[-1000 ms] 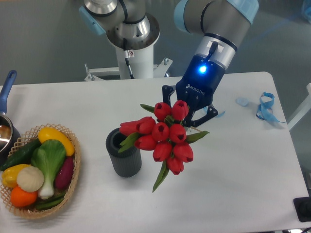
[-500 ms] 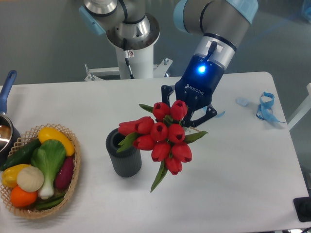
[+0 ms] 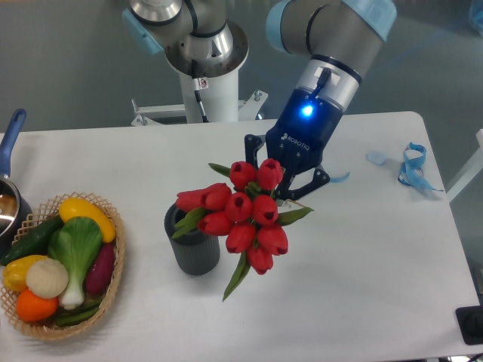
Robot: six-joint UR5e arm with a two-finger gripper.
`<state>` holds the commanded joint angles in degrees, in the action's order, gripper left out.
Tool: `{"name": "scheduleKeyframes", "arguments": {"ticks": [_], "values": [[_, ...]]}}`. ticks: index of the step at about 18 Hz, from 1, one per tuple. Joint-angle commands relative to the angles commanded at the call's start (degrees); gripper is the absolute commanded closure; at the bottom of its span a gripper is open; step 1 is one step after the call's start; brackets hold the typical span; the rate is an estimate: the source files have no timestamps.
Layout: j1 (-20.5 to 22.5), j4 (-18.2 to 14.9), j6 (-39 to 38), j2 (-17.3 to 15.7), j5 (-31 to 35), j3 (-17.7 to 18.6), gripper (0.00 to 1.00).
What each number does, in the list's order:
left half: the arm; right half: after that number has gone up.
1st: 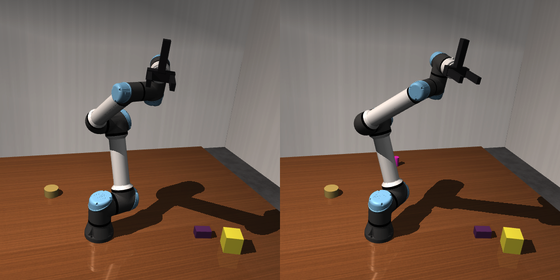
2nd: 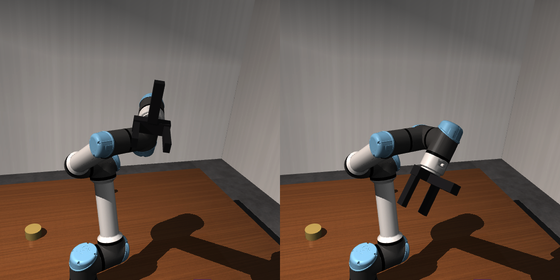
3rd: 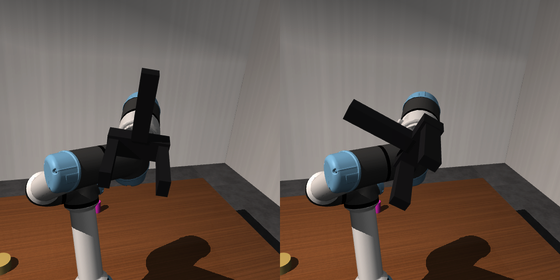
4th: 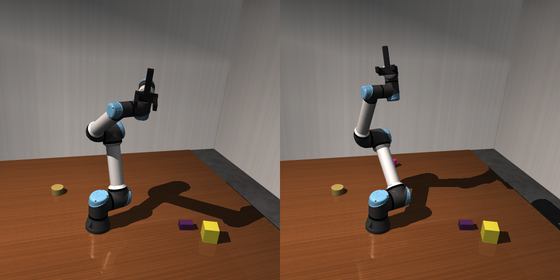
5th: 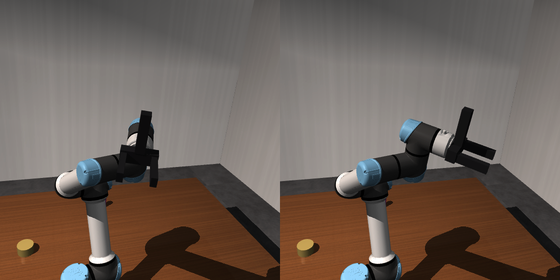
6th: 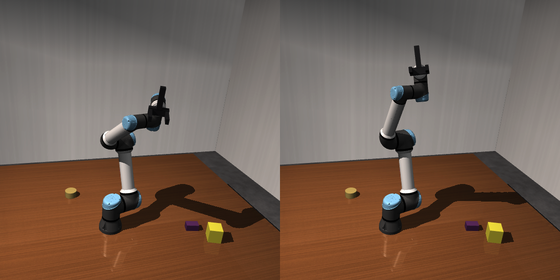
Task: Insert the flowers into the vase
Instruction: 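Carry the red tulip bunch with the gripper toward the grey vase, then swing the tulip stems over the vase opening and tilt them in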
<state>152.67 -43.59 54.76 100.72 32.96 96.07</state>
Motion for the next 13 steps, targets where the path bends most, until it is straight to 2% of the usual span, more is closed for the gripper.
{"name": "scheduleKeyframes", "arguments": {"ticks": [3, 7, 13], "values": [[-0.44, 0.09, 0.17, 0.61, -5.34, -0.27, 0.85], [-0.18, 0.09, 0.79, 0.62, -17.11, 0.96, 0.85], [-0.53, 0.09, 8.35, 0.44, -29.17, 7.02, 0.85]]}}
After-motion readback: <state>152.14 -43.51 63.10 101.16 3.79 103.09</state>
